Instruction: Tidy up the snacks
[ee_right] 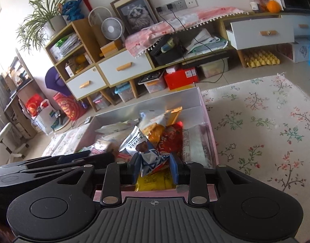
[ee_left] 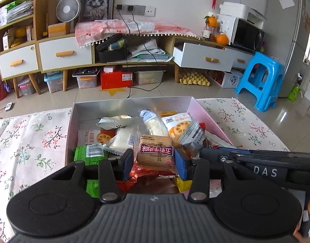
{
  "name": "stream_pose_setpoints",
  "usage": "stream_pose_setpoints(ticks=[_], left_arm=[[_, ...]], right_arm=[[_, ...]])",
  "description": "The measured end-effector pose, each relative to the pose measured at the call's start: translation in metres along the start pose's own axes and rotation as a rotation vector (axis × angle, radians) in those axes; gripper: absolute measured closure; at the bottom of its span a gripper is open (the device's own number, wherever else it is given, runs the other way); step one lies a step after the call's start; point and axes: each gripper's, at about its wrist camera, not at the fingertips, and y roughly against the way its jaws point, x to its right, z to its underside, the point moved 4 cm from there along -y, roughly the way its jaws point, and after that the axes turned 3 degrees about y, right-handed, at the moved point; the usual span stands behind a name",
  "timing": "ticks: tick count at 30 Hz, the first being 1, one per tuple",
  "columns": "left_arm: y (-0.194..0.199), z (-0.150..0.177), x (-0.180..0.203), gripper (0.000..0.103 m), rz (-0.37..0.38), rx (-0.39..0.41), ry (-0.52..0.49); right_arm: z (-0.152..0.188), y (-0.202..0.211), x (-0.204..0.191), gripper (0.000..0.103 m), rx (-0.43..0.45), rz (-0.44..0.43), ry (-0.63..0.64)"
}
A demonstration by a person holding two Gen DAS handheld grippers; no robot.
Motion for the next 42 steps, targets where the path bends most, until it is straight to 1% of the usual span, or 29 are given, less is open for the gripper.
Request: stream_pose_setpoints(ticks=[2, 6, 8, 11, 12, 16, 22, 24, 26, 28, 31, 32, 33, 35, 36, 37, 38, 41, 42], left_arm=[[0.002, 0.003, 0.002, 0.059, -0.005, 0.005, -0.023], [0.009, 0.009, 0.005, 0.054, 0.008, 0.022, -0.041], [0.009, 0.012, 0.008, 0.054, 0.007, 0.015, -0.047], [0.007, 0.013, 0.01, 0.056, -0.025, 0.012, -0.078], [0.007, 0.013, 0.01, 0.056, -0.025, 0.012, -0.077], [0.013, 0.012, 0.005, 0.056, -0.004, 0.019, -0.039], [0.028, 0.013, 0.003, 0.055, -0.005, 0.022, 0.022], [0.037, 0.017, 0.005, 0.052, -0.024, 0.018, 0.049], [0.047, 0.023, 0.01, 0.052, -0.042, 0.017, 0.047], [0.056, 0.026, 0.013, 0.048, -0.066, 0.011, 0.044], [0.072, 0.025, 0.015, 0.045, -0.107, 0.003, 0.048], [0.078, 0.025, 0.015, 0.04, -0.121, 0.0, 0.05], [0.085, 0.025, 0.016, 0.032, -0.135, -0.004, 0.051], [0.1, 0.025, 0.017, 0.025, -0.164, -0.005, 0.048], [0.106, 0.024, 0.017, 0.024, -0.175, -0.001, 0.043], [0.113, 0.021, 0.017, 0.023, -0.188, 0.002, 0.042], [0.119, 0.019, 0.017, 0.019, -0.204, 0.002, 0.053], [0.14, 0.009, 0.019, 0.007, -0.223, 0.017, 0.081], [0.148, 0.007, 0.021, 0.006, -0.23, 0.024, 0.084]], right_arm=[[0.001, 0.001, 0.001, 0.072, 0.002, -0.008, -0.003], [0.002, 0.009, 0.003, 0.07, 0.018, -0.026, -0.011], [0.002, 0.012, 0.004, 0.07, 0.018, -0.03, -0.019], [0.001, 0.016, 0.005, 0.07, 0.021, -0.03, -0.025], [0.001, 0.018, 0.006, 0.07, 0.024, -0.031, -0.03], [0.001, 0.026, 0.01, 0.07, 0.037, -0.037, -0.05], [0.005, 0.036, 0.015, 0.07, 0.031, -0.028, -0.071], [0.008, 0.041, 0.016, 0.07, 0.027, -0.027, -0.077], [0.014, 0.049, 0.014, 0.07, 0.015, -0.031, -0.078], [0.021, 0.056, 0.011, 0.07, -0.003, -0.031, -0.066], [0.026, 0.068, 0.006, 0.069, -0.028, -0.011, -0.049], [0.026, 0.073, 0.005, 0.065, -0.035, -0.001, -0.047], [0.026, 0.079, 0.004, 0.064, -0.042, 0.01, -0.046], [0.023, 0.094, 0.0, 0.063, -0.053, 0.037, -0.012], [0.02, 0.103, -0.003, 0.062, -0.054, 0.055, 0.016], [0.018, 0.112, -0.006, 0.054, -0.052, 0.077, 0.04], [0.014, 0.121, -0.009, 0.044, -0.043, 0.1, 0.057], [0.003, 0.148, -0.019, 0.03, -0.003, 0.134, 0.08], [0.0, 0.157, -0.024, 0.027, 0.011, 0.135, 0.088]])
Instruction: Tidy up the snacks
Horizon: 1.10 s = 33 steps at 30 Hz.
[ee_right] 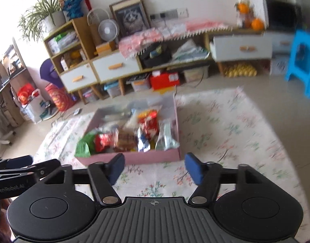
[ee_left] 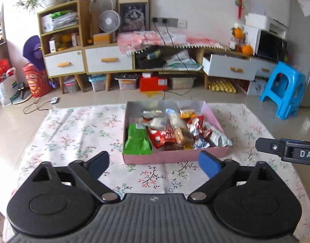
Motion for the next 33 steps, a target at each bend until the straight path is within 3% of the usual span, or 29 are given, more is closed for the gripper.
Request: stream_pose_setpoints(ticks=[2, 8, 11, 15, 21, 28, 33], left_arm=[[0.016, -0.002, 0.0, 0.003, -0.018, 0.025, 0.001], [0.047, 0.002, -0.005, 0.0, -0.061, 0.05, 0.042], [0.052, 0.009, -0.01, 0.0, -0.067, 0.03, 0.114], [0.057, 0.019, -0.012, 0.0, -0.082, 0.021, 0.131], [0.058, 0.027, -0.016, 0.0, -0.152, 0.021, 0.15], [0.058, 0.029, 0.004, 0.0, -0.169, 0.038, 0.012], [0.055, 0.032, -0.003, 0.0, -0.169, 0.02, 0.058]], right_arm=[[-0.006, 0.019, -0.008, 0.017, 0.034, -0.003, 0.027], [-0.009, 0.063, -0.029, 0.003, 0.115, 0.001, 0.072], [0.006, 0.068, -0.033, 0.002, 0.12, 0.06, 0.072], [0.023, 0.062, -0.033, 0.002, 0.045, 0.047, 0.037], [0.033, 0.057, -0.025, 0.001, 0.03, 0.071, -0.084], [0.05, 0.044, -0.027, 0.001, -0.02, 0.116, -0.06], [0.054, 0.046, -0.022, 0.001, -0.02, 0.181, -0.067]])
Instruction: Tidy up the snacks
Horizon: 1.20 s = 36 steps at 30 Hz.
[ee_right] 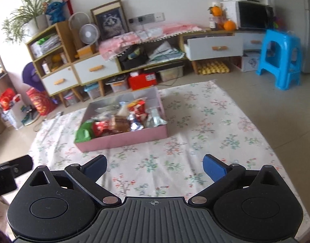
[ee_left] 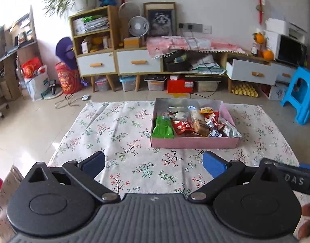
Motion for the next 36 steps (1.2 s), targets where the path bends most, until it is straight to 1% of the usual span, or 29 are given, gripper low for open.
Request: stream_pose_setpoints(ticks=[3, 5, 9, 14, 20, 33, 36], left_arm=[[-0.003, 0.002, 0.002, 0.0, 0.0, -0.022, -0.003], [-0.002, 0.002, 0.003, 0.0, 0.003, -0.02, -0.011], [-0.002, 0.002, -0.002, 0.0, 0.007, -0.021, 0.009], [-0.004, 0.0, -0.005, 0.0, 0.006, -0.026, 0.033], [-0.01, 0.001, -0.007, 0.0, 0.003, -0.06, 0.042], [-0.014, 0.003, 0.002, 0.0, 0.012, -0.091, -0.007], [-0.017, 0.004, 0.003, 0.0, 0.012, -0.112, -0.017]], right_arm=[[-0.001, -0.004, 0.0, 0.001, -0.012, 0.018, 0.011], [-0.002, -0.007, -0.004, 0.001, -0.013, 0.014, 0.029], [0.0, -0.011, -0.012, 0.001, -0.027, 0.008, 0.057], [-0.002, -0.009, -0.02, 0.001, -0.008, 0.016, 0.097], [-0.001, -0.013, -0.022, 0.001, -0.027, 0.013, 0.111], [0.0, -0.013, -0.024, 0.001, -0.028, 0.025, 0.14], [0.0, -0.013, -0.028, 0.001, -0.03, 0.019, 0.159]])
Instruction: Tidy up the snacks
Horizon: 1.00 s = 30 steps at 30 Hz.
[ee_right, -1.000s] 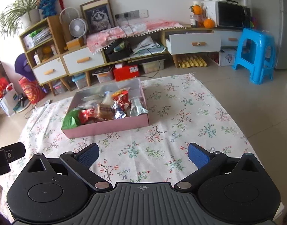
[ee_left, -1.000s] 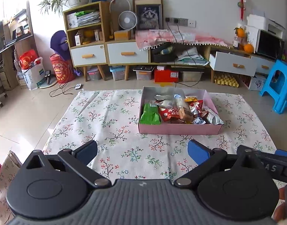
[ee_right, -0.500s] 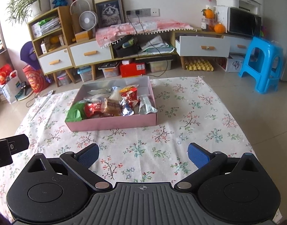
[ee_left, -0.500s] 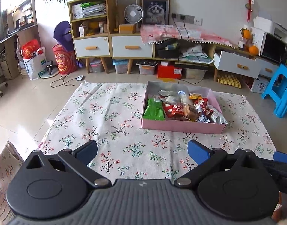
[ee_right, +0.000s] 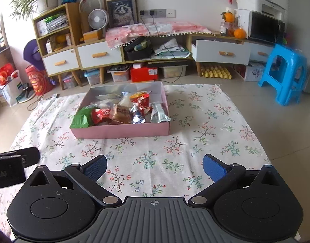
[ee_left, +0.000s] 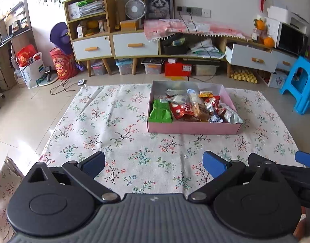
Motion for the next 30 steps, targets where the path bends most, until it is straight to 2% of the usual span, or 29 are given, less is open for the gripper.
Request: stream_pose_setpoints(ticks=[30], left_arm=[[-0.0016, 0.0006, 0.0049, 0.0, 0.011, -0.006, -0.015]], right_arm=[[-0.0011, -0.0001, 0.001, 0.001, 0.003, 0.013, 0.022]])
